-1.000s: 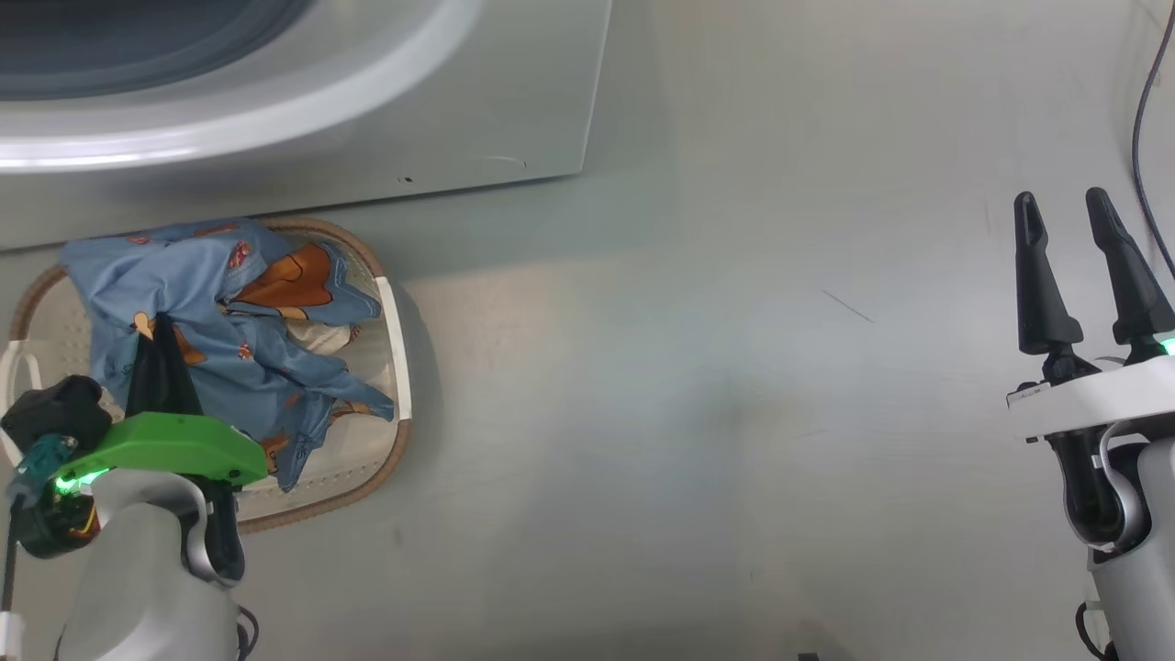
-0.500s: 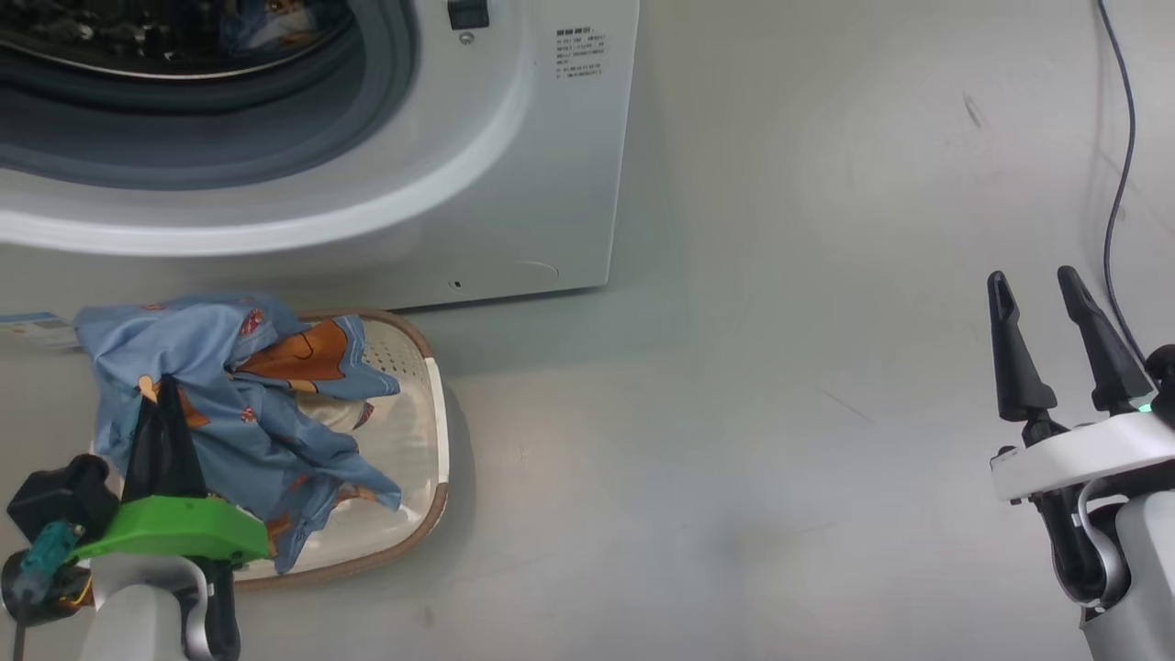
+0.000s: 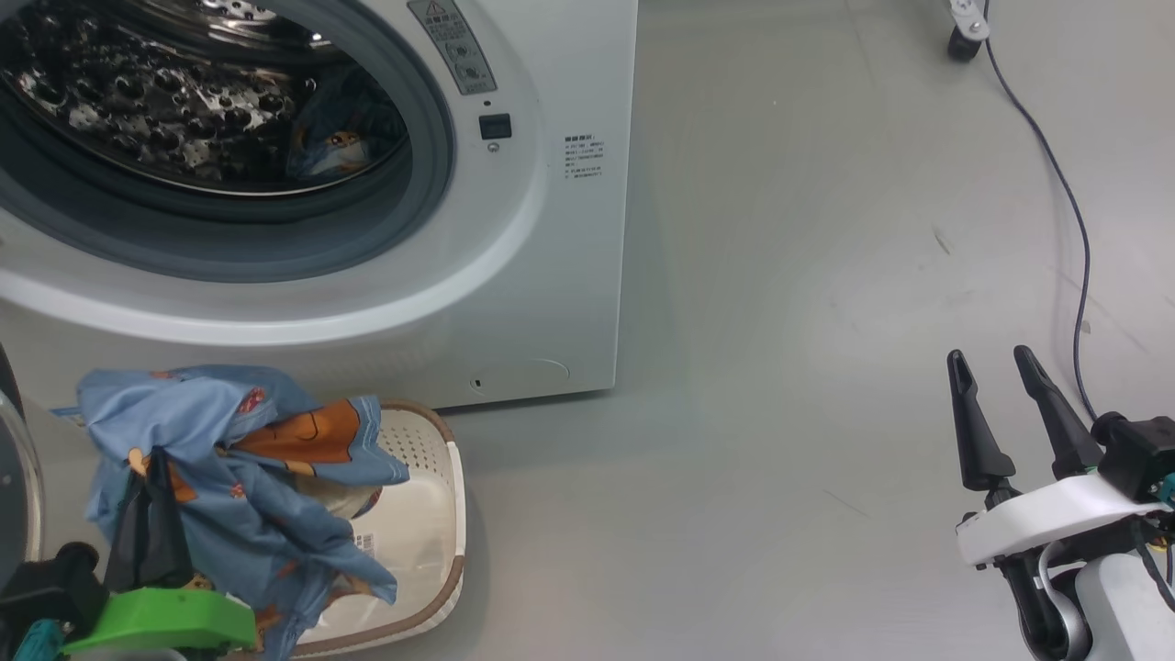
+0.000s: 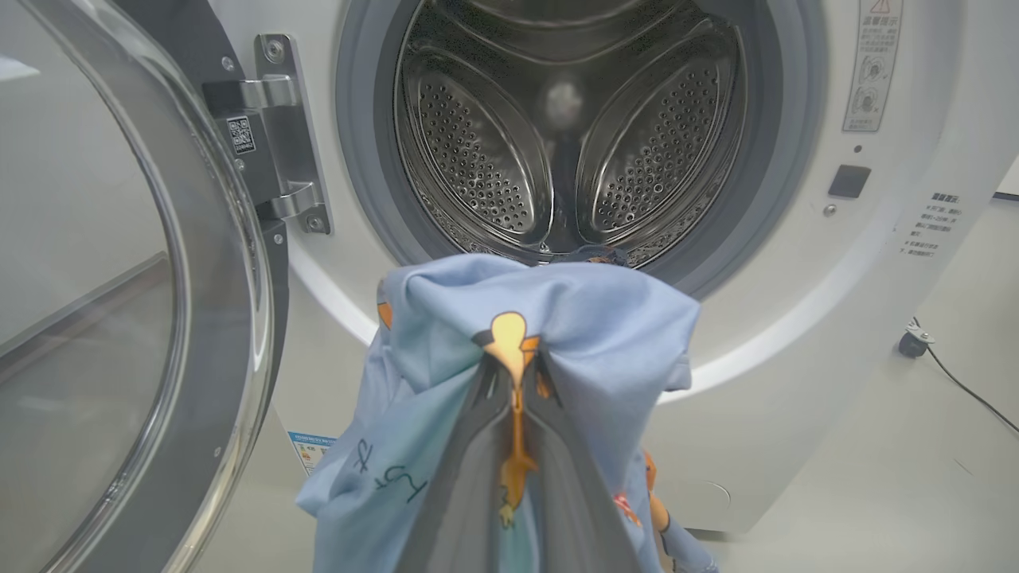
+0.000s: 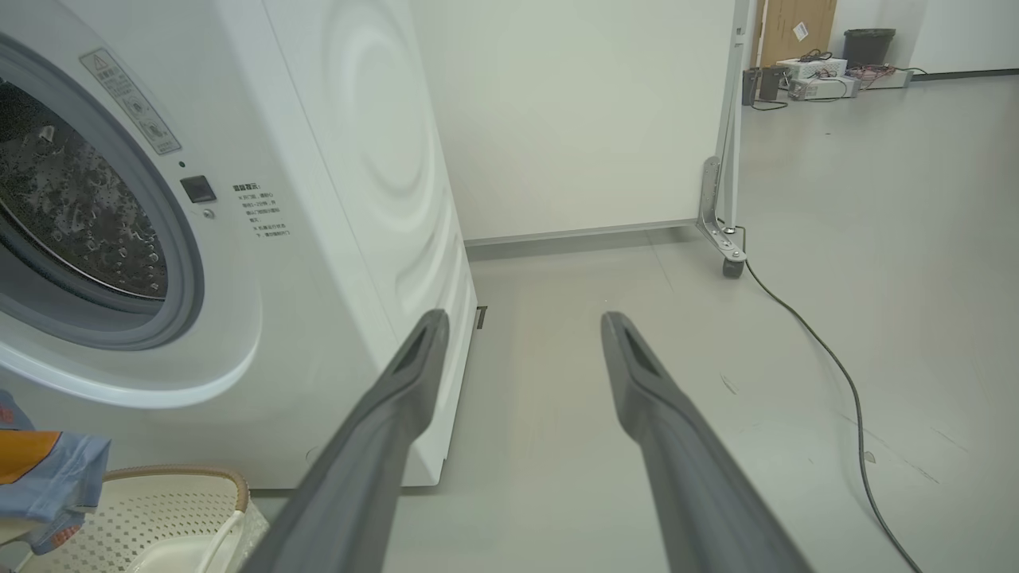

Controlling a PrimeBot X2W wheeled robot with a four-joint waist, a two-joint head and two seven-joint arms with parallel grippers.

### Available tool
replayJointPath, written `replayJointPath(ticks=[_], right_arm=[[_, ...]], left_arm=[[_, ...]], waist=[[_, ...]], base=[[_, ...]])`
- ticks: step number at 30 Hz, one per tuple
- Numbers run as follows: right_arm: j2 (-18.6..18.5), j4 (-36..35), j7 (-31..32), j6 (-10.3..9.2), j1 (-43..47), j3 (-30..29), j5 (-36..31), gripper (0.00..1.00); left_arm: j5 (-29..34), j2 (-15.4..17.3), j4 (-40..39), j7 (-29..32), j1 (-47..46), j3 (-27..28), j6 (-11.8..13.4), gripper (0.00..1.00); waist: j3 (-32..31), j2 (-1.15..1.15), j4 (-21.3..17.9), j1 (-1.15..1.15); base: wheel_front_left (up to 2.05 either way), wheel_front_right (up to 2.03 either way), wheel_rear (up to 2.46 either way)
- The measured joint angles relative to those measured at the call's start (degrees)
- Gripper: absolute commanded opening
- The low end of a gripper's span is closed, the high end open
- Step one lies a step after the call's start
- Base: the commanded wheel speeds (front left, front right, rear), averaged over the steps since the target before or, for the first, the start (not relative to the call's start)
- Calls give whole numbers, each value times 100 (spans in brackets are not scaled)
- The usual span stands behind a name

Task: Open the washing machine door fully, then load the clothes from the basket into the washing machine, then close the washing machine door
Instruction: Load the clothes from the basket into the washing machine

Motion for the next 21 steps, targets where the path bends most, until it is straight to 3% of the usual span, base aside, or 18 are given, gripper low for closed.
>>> replayJointPath(ticks=[21], right_arm=[[99, -53, 0, 0, 375, -26, -279, 100]], left_arm=[[2, -5, -622, 0, 1040, 154, -1, 0]], waist=[[-702, 0, -56, 0]], base=[[0, 0, 0]])
